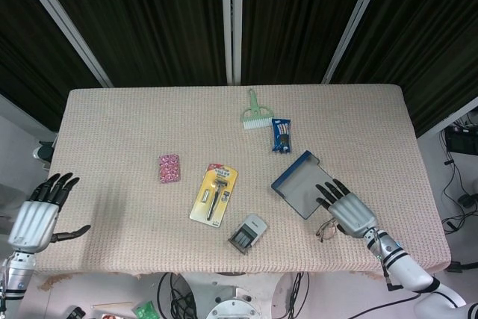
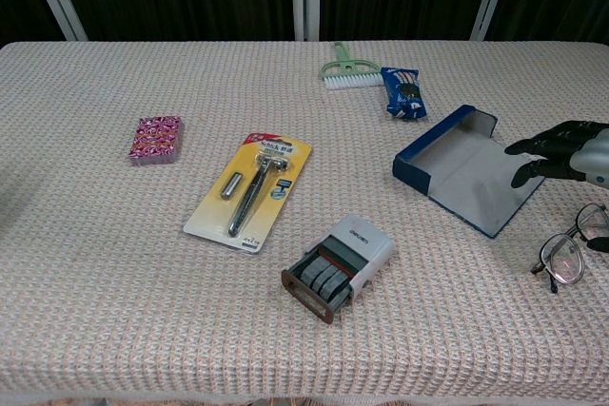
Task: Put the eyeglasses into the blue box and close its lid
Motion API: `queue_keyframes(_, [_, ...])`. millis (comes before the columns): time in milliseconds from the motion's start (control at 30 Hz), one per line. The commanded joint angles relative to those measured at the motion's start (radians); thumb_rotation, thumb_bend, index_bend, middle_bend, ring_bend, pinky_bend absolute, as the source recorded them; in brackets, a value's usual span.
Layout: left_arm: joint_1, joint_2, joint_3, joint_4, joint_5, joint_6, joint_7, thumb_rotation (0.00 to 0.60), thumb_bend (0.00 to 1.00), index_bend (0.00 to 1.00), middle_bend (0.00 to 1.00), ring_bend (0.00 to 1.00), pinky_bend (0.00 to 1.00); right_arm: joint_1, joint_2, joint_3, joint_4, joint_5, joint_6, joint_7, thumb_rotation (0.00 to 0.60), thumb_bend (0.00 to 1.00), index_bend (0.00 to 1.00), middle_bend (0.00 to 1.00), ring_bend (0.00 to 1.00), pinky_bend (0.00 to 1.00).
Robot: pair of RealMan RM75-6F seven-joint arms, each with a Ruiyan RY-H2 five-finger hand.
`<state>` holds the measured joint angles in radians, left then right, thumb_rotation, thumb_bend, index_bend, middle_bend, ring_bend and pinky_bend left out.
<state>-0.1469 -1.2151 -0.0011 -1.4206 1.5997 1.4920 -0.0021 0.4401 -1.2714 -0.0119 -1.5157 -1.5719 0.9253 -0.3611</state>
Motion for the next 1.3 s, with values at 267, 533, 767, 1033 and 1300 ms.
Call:
queue_keyframes(267, [0.002, -0.002, 0.003, 0.007, -0.001, -0.001, -0.007, 0.421, 0.0, 0.1, 0.09, 0.07, 0.19, 0.013, -0.018, -0.018, 0.027, -0.012, 0.016, 0.031, 0.6, 0.17, 0.35, 0.0, 0.0, 0.0])
queue_keyframes(533, [0.002, -0.001, 0.003, 0.01, -0.001, -0.001, -0.009, 0.425, 0.0, 0.1, 0.09, 0.07, 0.19, 0.021, -0.024, -0.025, 0.04, -0.001, 0.018, 0.031, 0.6, 0.18, 0.42, 0.0, 0.0, 0.0])
queue_keyframes(767, [0.003, -0.003, 0.004, 0.013, -0.003, -0.004, -0.011, 0.427, 0.0, 0.1, 0.09, 0.07, 0.19, 0.027, -0.031, -0.035, 0.048, 0.005, 0.015, 0.033, 0.6, 0.18, 0.48, 0.0, 0.0, 0.0])
queue_keyframes(1033, [0.001, -0.001, 0.003, 0.012, -0.005, -0.007, -0.011, 0.428, 0.0, 0.1, 0.09, 0.07, 0.19, 0.038, -0.035, -0.043, 0.055, 0.01, 0.005, 0.039, 0.6, 0.22, 0.51, 0.0, 0.0, 0.0])
queue_keyframes(1300, [-0.001, 0.002, 0.003, 0.012, -0.006, -0.011, -0.013, 0.427, 0.0, 0.1, 0.09, 0.07, 0.19, 0.051, -0.036, -0.049, 0.056, 0.015, -0.006, 0.046, 0.6, 0.34, 0.53, 0.0, 0.0, 0.0])
